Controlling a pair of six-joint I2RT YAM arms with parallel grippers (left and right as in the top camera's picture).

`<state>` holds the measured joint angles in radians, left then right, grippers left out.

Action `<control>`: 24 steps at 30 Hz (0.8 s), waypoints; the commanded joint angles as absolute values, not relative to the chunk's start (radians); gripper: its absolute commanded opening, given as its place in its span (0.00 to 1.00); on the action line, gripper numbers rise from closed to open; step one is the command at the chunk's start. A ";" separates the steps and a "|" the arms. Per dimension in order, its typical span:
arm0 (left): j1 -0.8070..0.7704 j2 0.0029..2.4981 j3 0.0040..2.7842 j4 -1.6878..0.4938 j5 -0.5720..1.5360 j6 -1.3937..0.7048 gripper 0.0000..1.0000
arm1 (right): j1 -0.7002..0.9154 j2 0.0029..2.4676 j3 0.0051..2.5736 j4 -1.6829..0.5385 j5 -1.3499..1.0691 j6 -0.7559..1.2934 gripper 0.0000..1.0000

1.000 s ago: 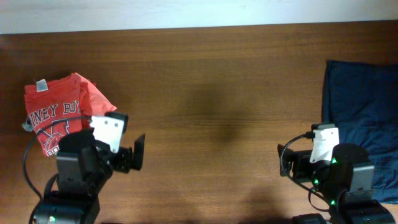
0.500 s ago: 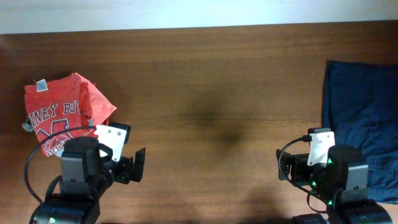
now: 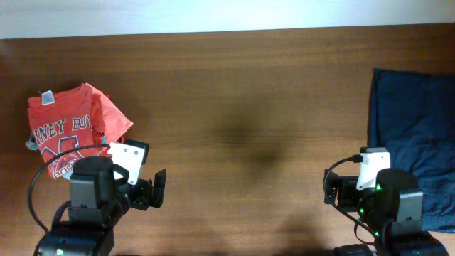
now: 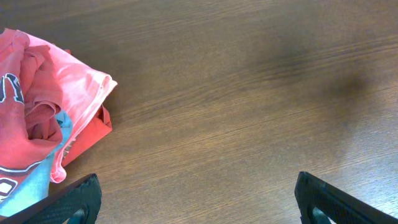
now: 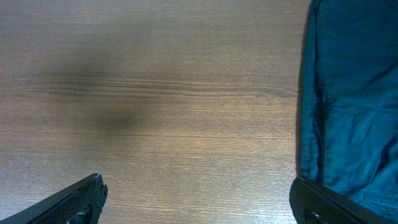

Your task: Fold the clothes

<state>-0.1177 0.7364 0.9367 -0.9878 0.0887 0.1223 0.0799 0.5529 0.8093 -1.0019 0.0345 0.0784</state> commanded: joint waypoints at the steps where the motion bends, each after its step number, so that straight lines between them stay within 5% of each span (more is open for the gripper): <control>1: -0.117 0.732 0.932 -0.990 0.081 0.113 0.99 | 0.078 0.508 0.803 -1.008 0.065 0.086 0.98; 16: -0.117 0.731 0.932 -0.990 0.081 0.113 0.99 | 0.078 0.156 0.769 -1.026 0.031 0.086 0.99; 24: -0.117 0.731 0.932 -0.990 0.081 0.113 0.99 | 0.079 0.004 0.506 -0.727 0.021 0.086 0.99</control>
